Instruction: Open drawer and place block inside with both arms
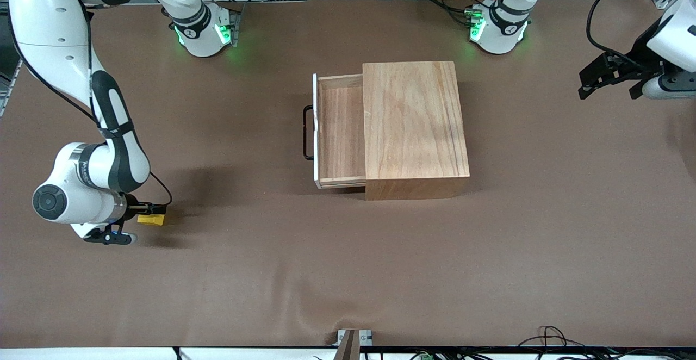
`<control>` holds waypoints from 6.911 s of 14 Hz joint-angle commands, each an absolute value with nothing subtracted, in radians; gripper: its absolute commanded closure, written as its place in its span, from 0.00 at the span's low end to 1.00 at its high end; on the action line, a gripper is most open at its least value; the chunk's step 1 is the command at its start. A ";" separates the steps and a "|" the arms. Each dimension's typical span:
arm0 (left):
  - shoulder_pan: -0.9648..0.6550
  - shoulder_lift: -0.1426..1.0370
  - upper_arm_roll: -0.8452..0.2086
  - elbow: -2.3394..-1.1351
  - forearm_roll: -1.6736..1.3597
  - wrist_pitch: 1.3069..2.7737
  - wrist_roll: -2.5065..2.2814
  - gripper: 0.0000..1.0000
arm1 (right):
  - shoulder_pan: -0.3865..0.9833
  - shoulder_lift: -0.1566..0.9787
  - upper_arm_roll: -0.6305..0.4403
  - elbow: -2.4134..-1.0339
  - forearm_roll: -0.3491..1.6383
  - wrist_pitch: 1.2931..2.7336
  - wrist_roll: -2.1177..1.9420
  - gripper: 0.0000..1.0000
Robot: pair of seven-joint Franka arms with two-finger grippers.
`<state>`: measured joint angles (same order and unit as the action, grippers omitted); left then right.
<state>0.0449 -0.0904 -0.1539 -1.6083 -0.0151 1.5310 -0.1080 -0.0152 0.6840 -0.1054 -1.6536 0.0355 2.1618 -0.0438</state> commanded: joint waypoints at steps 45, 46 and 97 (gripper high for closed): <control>0.052 -0.130 -0.167 -1.618 -0.006 1.514 -0.160 0.00 | 0.495 0.419 0.230 -1.561 0.101 1.922 0.707 0.77; 0.051 -0.127 -0.167 -1.617 -0.006 1.516 -0.160 0.00 | 0.515 0.419 0.230 -1.587 0.101 1.971 0.733 0.77; 0.049 -0.123 -0.167 -1.617 -0.008 1.523 -0.156 0.00 | -0.063 -0.066 0.014 -1.603 0.072 1.385 0.077 0.00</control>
